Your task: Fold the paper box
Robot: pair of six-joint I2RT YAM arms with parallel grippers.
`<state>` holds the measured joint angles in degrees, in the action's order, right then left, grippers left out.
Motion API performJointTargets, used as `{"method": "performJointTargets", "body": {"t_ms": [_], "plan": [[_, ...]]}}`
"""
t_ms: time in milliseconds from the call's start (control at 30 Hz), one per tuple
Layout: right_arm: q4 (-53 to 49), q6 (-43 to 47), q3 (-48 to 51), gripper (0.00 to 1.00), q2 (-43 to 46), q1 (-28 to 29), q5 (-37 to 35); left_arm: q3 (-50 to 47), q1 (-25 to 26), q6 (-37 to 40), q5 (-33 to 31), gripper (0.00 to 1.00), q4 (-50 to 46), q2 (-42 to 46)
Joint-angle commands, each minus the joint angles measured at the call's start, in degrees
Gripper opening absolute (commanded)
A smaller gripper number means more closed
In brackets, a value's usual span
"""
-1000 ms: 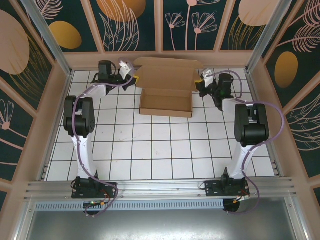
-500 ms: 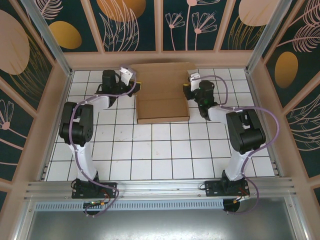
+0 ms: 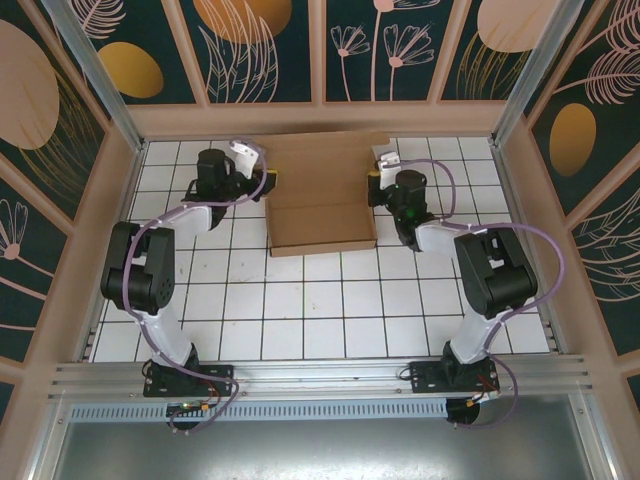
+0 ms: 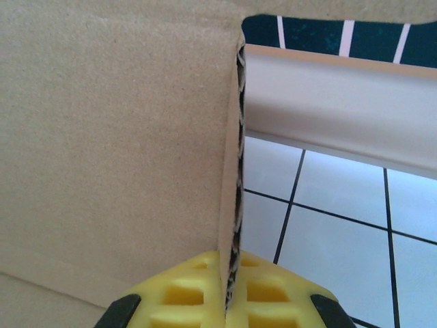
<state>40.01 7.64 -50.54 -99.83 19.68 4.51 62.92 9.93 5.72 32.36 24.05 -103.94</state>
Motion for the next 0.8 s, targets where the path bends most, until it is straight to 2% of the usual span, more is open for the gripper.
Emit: {"method": "performJointTargets", "body": {"t_ms": [0, 233, 367, 500, 633, 700, 767], "plan": [[-0.36, 2.85, 0.87, 0.0, 2.86, -2.38, 6.7, 0.96, -3.13, -0.51, 6.7, 0.36, 0.18, 0.89], [-3.19, 4.58, -0.31, 0.0, 2.22, -7.5, 22.67, 2.3, -4.02, 3.67, 11.1, 0.41, -3.26, 1.11], [-4.02, 4.91, -1.05, 0.0, 1.51, -9.6, 26.71, 2.07, -5.64, 4.04, 13.73, 0.4, -3.41, 0.98], [-5.18, 5.72, -1.71, 0.0, 0.63, -9.71, 27.66, 3.88, -5.87, 6.63, 15.22, 0.32, -6.28, 0.28], [-4.94, 5.38, -2.0, 0.0, -0.13, -9.74, 27.62, 5.84, -5.82, 7.81, 16.19, 0.12, -8.69, -0.93], [-5.03, 4.73, -2.36, 0.0, -0.34, -9.3, 27.08, 5.9, -5.74, 7.1, 16.79, 0.06, -8.13, -1.25], [-5.11, 4.34, -2.63, 0.0, -0.36, -8.35, 25.27, 5.02, -5.33, 5.36, 15.69, 0.04, -6.14, -0.95]]}}
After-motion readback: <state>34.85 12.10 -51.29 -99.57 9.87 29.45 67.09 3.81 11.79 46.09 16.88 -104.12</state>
